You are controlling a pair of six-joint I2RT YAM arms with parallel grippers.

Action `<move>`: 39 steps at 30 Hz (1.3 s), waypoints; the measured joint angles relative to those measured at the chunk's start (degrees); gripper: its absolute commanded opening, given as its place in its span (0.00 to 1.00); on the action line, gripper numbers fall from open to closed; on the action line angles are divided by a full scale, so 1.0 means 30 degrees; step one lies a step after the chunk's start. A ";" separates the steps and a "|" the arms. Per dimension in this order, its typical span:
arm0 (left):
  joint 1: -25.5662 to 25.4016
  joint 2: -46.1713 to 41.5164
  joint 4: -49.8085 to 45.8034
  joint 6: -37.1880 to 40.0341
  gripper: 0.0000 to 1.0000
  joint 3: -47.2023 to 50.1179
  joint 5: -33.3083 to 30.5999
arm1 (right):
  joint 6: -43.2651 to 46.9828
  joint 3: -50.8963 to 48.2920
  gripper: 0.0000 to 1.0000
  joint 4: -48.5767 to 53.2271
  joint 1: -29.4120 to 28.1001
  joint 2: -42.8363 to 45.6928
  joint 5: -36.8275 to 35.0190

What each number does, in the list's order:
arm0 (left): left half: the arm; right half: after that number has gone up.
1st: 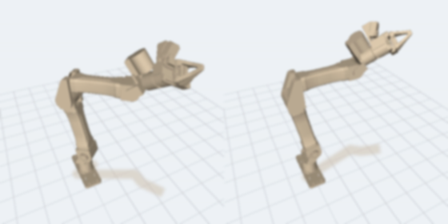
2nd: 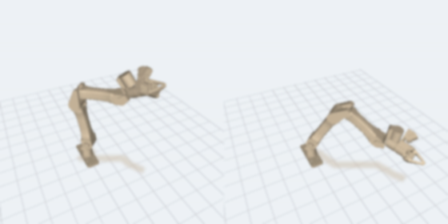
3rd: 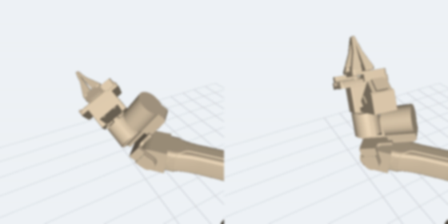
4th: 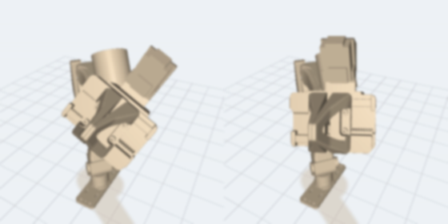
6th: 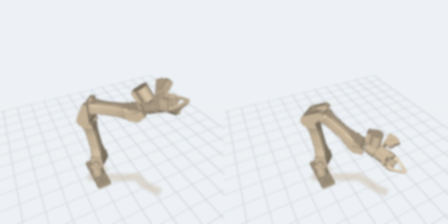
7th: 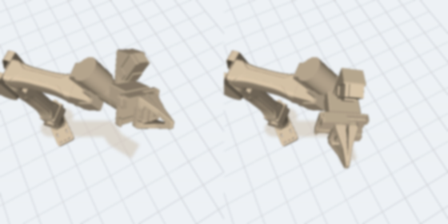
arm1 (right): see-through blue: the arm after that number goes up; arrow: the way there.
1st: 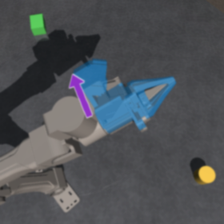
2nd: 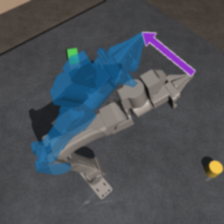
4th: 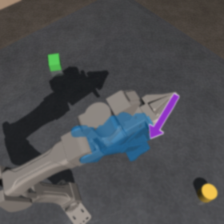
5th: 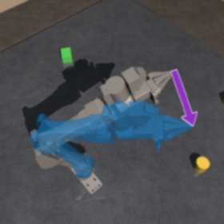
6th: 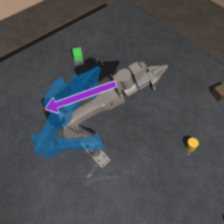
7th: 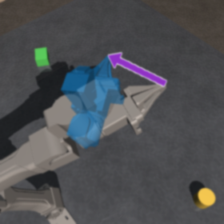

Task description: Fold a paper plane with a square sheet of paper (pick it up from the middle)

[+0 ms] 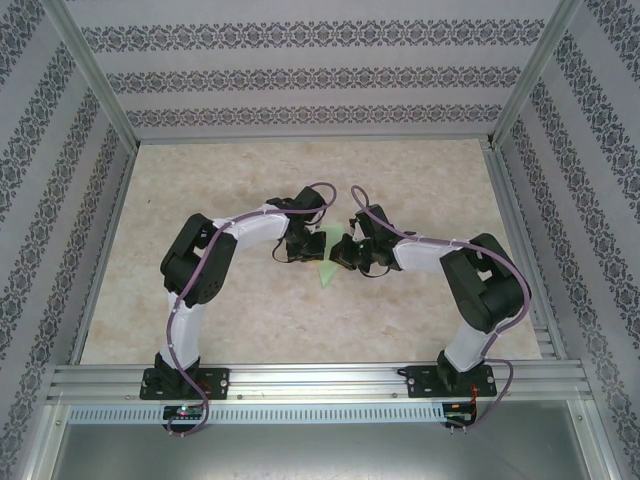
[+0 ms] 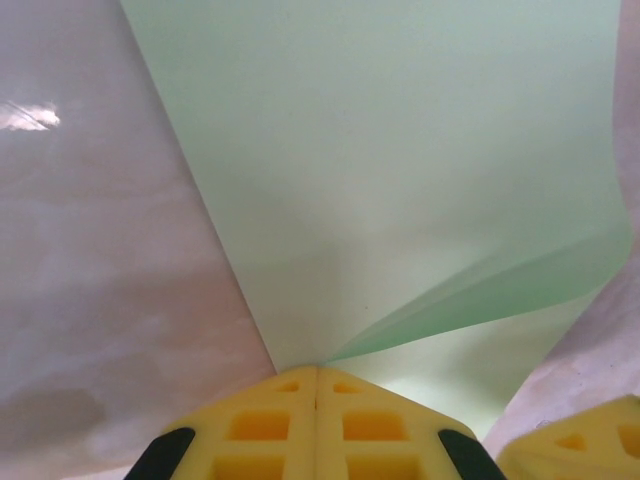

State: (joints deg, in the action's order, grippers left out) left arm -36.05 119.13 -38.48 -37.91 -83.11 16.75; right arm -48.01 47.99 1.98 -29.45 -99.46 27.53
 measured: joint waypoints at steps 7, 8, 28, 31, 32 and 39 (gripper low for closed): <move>-0.0160 0.0087 -0.0576 0.0073 0.00 -0.0342 -0.0867 | 0.0277 -0.0044 0.07 -0.0109 0.0175 -0.1217 0.0109; -0.0160 0.0095 -0.0648 0.0117 0.00 -0.0379 -0.0947 | 0.0270 -0.0066 0.07 -0.0255 0.0211 -0.1311 0.0233; -0.0168 0.0459 -0.1617 0.0765 0.00 -0.1115 -0.1508 | 0.0576 0.0707 0.08 0.0328 0.1122 -0.1574 0.0248; -0.0168 0.0495 -0.1690 0.0969 0.00 -0.1166 -0.1545 | 0.0561 0.0947 0.07 0.0692 0.1246 -0.1807 0.0095; -0.0168 0.0510 -0.1719 0.1027 0.00 -0.1195 -0.1559 | 0.0554 0.1042 0.07 0.0809 0.1253 -0.1821 -0.0029; -0.0168 0.0583 -0.1872 0.1202 0.00 -0.1319 -0.1574 | 0.0342 0.1260 0.07 0.1013 0.1654 -0.1807 -0.0189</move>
State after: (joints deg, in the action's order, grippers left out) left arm -36.56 120.88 -44.10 -34.30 -87.07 12.03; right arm -46.98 51.77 5.02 -24.49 -104.88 26.96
